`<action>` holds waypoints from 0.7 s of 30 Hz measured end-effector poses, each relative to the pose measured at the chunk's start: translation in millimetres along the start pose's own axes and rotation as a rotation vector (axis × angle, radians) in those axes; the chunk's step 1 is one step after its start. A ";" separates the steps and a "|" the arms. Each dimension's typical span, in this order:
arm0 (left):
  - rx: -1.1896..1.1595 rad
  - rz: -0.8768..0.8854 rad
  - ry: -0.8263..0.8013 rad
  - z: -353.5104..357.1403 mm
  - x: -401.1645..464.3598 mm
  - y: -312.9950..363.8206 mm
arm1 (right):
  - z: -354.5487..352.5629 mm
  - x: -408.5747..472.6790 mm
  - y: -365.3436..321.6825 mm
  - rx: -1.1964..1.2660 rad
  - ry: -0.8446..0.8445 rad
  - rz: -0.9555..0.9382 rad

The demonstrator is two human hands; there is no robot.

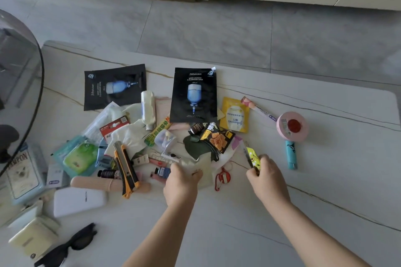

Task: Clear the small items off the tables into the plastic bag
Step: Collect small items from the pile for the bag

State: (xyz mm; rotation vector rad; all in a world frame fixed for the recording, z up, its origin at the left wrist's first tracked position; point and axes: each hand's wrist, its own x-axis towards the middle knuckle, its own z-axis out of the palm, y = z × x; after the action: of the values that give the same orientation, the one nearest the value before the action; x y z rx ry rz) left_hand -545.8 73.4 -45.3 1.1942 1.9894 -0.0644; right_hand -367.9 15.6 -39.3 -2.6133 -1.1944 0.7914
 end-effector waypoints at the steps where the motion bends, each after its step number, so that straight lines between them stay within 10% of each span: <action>1: -0.121 -0.014 -0.026 0.3 -1.3 -1.0 | -2.9 4.8 1.1 0.008 -0.010 -0.011; 12: -0.679 -0.014 -0.187 5.3 -13.2 7.8 | 15.3 20.3 -7.1 0.012 -0.114 0.112; 21: -0.437 0.171 -0.131 -6.8 13.5 62.8 | -10.1 20.8 3.4 0.847 -0.269 0.317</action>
State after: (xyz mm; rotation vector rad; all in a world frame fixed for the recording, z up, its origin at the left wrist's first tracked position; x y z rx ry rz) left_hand -505.2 120.8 -28.4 1.0366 1.6685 0.3526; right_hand -349.1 29.4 -40.2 -2.0139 -0.3255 1.3666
